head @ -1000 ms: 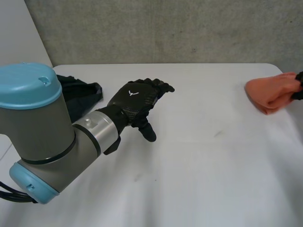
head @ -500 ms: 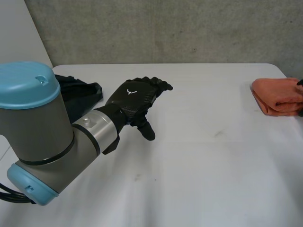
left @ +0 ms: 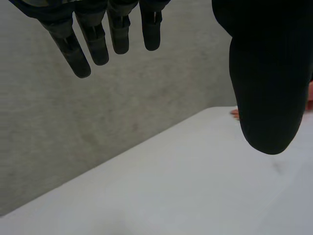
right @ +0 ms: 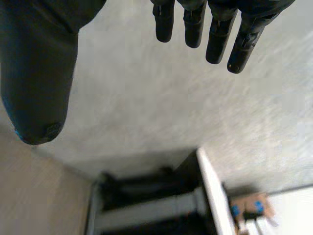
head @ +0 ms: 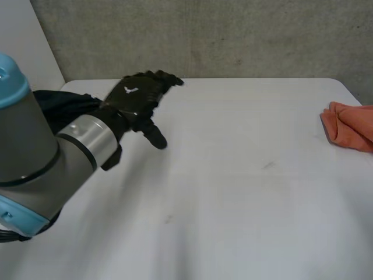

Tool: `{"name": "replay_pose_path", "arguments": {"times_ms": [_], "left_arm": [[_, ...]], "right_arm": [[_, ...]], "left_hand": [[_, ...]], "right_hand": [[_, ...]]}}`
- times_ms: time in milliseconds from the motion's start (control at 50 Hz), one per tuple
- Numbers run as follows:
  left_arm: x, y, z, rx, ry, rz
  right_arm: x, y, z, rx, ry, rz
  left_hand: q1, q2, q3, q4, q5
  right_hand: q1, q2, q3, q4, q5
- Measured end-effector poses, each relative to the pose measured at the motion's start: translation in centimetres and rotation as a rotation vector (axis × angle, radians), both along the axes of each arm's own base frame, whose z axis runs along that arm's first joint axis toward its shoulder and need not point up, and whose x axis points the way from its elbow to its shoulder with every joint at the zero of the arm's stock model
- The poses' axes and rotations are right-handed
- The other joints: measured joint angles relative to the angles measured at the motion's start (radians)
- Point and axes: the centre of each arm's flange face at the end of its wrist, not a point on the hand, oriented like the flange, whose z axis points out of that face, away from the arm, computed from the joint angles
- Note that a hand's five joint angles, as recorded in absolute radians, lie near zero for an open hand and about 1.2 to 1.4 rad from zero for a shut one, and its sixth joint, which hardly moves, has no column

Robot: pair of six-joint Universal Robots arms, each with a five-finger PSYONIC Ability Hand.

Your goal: Fold the laundry.

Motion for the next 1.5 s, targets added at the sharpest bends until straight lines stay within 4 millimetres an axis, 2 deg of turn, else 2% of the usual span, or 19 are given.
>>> {"name": "replay_pose_path", "arguments": {"times_ms": [40,100,160,200,260,340,420,600,660,680,880,1000,1120,1240,1460,1480,1500], "left_arm": [[0.7,-0.9,0.3,-0.013,0.005,0.04],[1.4,-1.8,0.4,-0.024,0.009,0.077],[1.9,-2.4,0.5,-0.029,0.011,0.105],[2.1,-2.5,0.4,-0.03,0.011,0.114],[2.2,-2.5,0.3,-0.025,0.009,0.117],[2.2,-2.2,0.1,-0.017,0.004,0.114],[2.2,-1.9,-0.2,-0.008,-0.001,0.108],[2.3,-1.6,-0.7,0.007,-0.009,0.105],[2.3,-1.6,-0.8,0.009,-0.01,0.105],[2.3,-1.6,-0.9,0.011,-0.01,0.105],[2.3,-1.5,-1.1,0.018,-0.011,0.102],[2.3,-1.5,-1.2,0.021,-0.012,0.101],[2.3,-1.5,-1.2,0.022,-0.012,0.102],[2.3,-1.5,-1.2,0.022,-0.012,0.102],[2.4,-1.5,-1.3,0.025,-0.013,0.104],[2.4,-1.4,-1.3,0.026,-0.014,0.105],[2.5,-1.4,-1.3,0.027,-0.014,0.106]], "right_arm": [[3.3,0.2,2.3,-0.088,-0.038,0.075],[7.2,1.0,4.1,-0.151,-0.101,0.172],[11.5,2.4,5.1,-0.18,-0.186,0.285],[13.7,3.1,5.3,-0.18,-0.229,0.342],[15.7,3.9,5.2,-0.167,-0.264,0.393],[16.7,4.2,4.3,-0.122,-0.285,0.416],[16.3,4.0,2.5,-0.047,-0.303,0.398],[12.6,3.8,-3.1,0.175,-0.458,0.331],[12.0,3.7,-4.2,0.211,-0.507,0.322],[11.7,3.7,-5.1,0.237,-0.543,0.313],[11.0,3.5,-8.6,0.303,-0.602,0.261],[10.5,2.6,-9.9,0.276,-0.572,0.231],[10.1,1.8,-10.5,0.226,-0.541,0.223],[10.0,0.9,-10.2,0.154,-0.51,0.233],[10.0,-0.1,-9.3,0.093,-0.483,0.251],[10.2,-0.3,-9.1,0.086,-0.482,0.256],[11.2,-0.6,-8.6,0.069,-0.479,0.282]], "left_hand": [[0.0,0.0,0.0,0.0,0.0],[0.0,0.0,0.0,0.0,0.0],[0.0,0.0,0.0,0.0,0.0],[0.0,0.0,0.0,0.0,0.0],[0.0,0.0,0.0,0.0,0.0],[0.0,0.0,0.0,0.0,0.0],[0.0,0.0,0.0,0.0,0.0],[0.0,0.0,0.0,0.0,0.0],[0.0,0.0,0.0,0.0,0.0],[0.0,0.0,0.0,0.0,0.0],[0.0,0.0,0.0,0.0,0.0],[0.0,0.0,0.0,0.0,0.0],[0.0,0.0,0.0,0.0,0.0],[0.0,0.0,0.0,0.0,0.0],[0.0,0.0,0.0,0.0,0.0],[0.0,0.0,0.0,0.0,0.0],[0.0,0.0,0.0,0.0,0.0]], "right_hand": [[0.0,0.0,0.0,0.0,0.0],[0.0,0.0,0.0,0.0,0.0],[0.0,0.0,0.0,0.0,0.0],[0.0,0.0,0.0,0.0,0.0],[0.0,0.0,0.0,0.0,0.0],[0.0,0.0,0.0,0.0,0.0],[0.0,0.0,0.0,0.0,0.0],[0.004,0.0,0.0,0.0,0.0],[0.004,0.0,0.0,0.0,0.0],[0.004,0.0,0.0,0.0,0.0],[0.054,0.017,0.02,0.003,0.006],[0.259,0.247,0.255,0.238,0.211],[0.326,0.332,0.333,0.316,0.285],[0.629,0.683,0.684,0.667,0.628],[0.629,0.683,0.684,0.667,0.628],[0.629,0.683,0.684,0.667,0.628],[0.629,0.683,0.684,0.667,0.628]]}}
